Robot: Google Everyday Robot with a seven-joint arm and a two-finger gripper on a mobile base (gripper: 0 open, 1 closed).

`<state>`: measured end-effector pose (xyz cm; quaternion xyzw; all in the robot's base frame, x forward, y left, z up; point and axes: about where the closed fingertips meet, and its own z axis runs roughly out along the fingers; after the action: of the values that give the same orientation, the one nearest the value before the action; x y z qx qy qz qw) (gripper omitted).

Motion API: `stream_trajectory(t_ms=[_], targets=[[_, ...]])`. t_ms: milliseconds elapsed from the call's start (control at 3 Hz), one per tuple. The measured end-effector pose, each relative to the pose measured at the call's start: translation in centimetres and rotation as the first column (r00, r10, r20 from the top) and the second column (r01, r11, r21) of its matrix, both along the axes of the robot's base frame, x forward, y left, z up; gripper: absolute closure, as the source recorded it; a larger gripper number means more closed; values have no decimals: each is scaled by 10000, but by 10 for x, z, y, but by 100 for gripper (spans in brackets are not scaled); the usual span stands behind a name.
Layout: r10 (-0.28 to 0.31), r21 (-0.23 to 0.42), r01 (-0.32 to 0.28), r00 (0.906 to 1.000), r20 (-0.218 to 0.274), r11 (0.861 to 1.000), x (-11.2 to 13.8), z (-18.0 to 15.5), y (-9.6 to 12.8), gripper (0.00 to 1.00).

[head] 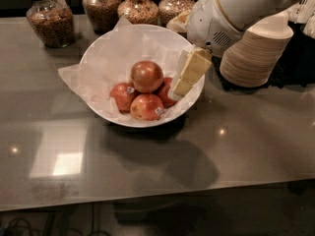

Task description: Pick apple from white bowl

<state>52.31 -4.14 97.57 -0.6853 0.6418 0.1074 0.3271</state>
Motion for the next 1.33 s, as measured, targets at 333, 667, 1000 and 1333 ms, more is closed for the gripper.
stream_trajectory(t_ms=[333, 667, 1000, 1333], targets=[[298, 493, -291, 9995, -134, 9984, 6, -4, 10, 8], [485, 804, -464, 9985, -251, 9957, 12, -11, 14, 18], [679, 1225, -629, 9970, -367, 9905, 17, -18, 17, 27], [866, 1526, -784, 9951, -478, 9852, 20, -24, 21, 32]])
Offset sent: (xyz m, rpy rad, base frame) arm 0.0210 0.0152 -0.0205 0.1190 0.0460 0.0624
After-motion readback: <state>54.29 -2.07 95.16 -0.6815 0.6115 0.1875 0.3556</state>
